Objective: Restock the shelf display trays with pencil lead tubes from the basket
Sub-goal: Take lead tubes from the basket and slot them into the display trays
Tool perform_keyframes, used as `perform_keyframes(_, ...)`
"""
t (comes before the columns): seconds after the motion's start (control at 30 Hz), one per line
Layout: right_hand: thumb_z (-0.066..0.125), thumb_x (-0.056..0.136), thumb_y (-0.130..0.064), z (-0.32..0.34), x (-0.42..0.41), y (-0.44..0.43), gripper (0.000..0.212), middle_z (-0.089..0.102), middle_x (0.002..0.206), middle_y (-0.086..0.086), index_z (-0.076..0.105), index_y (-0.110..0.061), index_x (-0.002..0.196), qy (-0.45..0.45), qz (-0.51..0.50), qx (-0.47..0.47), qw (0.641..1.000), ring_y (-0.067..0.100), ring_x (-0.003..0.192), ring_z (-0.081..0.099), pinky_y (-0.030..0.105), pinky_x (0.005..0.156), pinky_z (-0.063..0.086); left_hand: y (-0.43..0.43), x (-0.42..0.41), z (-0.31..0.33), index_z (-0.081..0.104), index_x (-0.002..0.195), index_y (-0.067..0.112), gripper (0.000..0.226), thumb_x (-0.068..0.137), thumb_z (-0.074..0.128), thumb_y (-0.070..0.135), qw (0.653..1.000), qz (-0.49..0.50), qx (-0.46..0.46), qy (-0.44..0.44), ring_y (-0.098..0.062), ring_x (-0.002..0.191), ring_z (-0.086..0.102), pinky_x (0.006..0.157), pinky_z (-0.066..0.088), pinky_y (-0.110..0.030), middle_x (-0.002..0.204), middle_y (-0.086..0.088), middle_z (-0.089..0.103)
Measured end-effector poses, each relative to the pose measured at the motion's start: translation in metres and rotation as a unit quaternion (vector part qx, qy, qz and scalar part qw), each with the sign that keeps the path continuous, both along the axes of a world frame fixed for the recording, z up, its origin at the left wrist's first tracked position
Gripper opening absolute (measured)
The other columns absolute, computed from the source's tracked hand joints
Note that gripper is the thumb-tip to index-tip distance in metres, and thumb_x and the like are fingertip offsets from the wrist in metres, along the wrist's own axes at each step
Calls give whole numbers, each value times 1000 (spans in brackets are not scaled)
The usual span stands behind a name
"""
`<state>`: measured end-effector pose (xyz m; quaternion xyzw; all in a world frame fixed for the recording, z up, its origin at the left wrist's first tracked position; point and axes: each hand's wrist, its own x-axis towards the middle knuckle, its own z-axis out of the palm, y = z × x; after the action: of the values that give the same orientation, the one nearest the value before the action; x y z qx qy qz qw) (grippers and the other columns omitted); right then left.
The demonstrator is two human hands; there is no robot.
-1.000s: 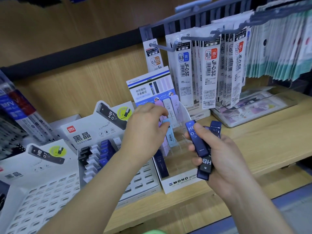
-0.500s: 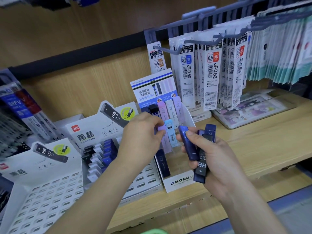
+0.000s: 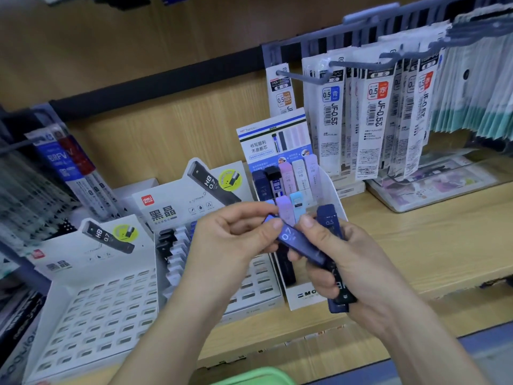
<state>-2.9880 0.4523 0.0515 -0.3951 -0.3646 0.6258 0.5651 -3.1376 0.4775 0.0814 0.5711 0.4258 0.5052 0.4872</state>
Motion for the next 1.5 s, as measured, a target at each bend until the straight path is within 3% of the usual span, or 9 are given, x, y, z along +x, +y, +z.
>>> perform_keyframes(0.13,68,75,-33,2,-14,-5,19,70,77,17,63,-16,83,-37,108,-11,993,9,35,32,15,36,25,-18,-30,-5,74,88,12,24,64,74,14,999,47,13,22,-17,63,66,60,54,-20,78,-12,73)
perform_keyframes(0.33,68,79,-52,-4,-62,-14,28,57,53,5,62,-25,72,-142,132,-58,979,11,37,36,17,38,28,-37,-80,-4,76,79,9,20,59,74,11,995,47,-52,68,-19,55,63,52,54,-23,70,-15,70)
perform_keyframes(0.53,67,69,-22,-14,-91,-10,25,43,60,0,54,-17,90,156,128,-203,958,11,43,35,17,38,29,-27,-121,7,73,87,10,15,78,70,-2,982,154,40,104,-13,60,66,60,55,-18,72,-5,73)
perform_keyframes(0.67,50,84,5,-16,-95,-12,19,56,69,11,58,-4,99,233,97,-205,946,15,50,49,22,43,43,-20,-142,9,73,87,19,18,86,65,3,961,189,98,177,-8,66,61,65,54,-17,74,3,71)
perform_keyframes(0.77,53,93,2,-19,-98,-14,22,68,76,19,59,14,110,172,89,-178,965,21,54,64,24,43,51,-20,-162,0,69,95,16,18,94,55,4,954,197,102,201,-9,61,54,57,50,-19,83,-4,67)
perform_keyframes(1.0,62,85,-23,-20,-114,-23,17,64,70,8,57,-9,94,-22,139,-43,989,19,47,54,17,34,28,-24,-194,-21,66,85,26,18,86,67,7,930,250,68,260,-13,58,63,61,56,-24,75,0,67)
perform_keyframes(1.2,56,96,-15,-29,-140,-28,5,68,73,8,56,-10,94,-59,167,-37,983,18,58,63,19,38,33,14,-210,-34,61,75,34,29,83,72,9,901,280,83,321,-11,78,65,79,55,-30,76,10,67)
perform_keyframes(1.37,54,98,-11,-35,-152,-31,5,69,76,6,58,-10,99,-80,196,-36,977,15,63,65,20,39,36,40,-208,-50,72,93,19,13,84,70,10,901,245,80,350,-9,82,65,76,46,-9,84,6,71)
perform_keyframes(1.5,54,98,-12,-37,-149,-29,4,68,75,5,57,-11,98,-88,200,-36,975,16,61,64,19,38,34,49,-209,-47,75,102,14,17,86,70,13,882,217,116,403,-12,93,65,83,42,-14,97,1,74)
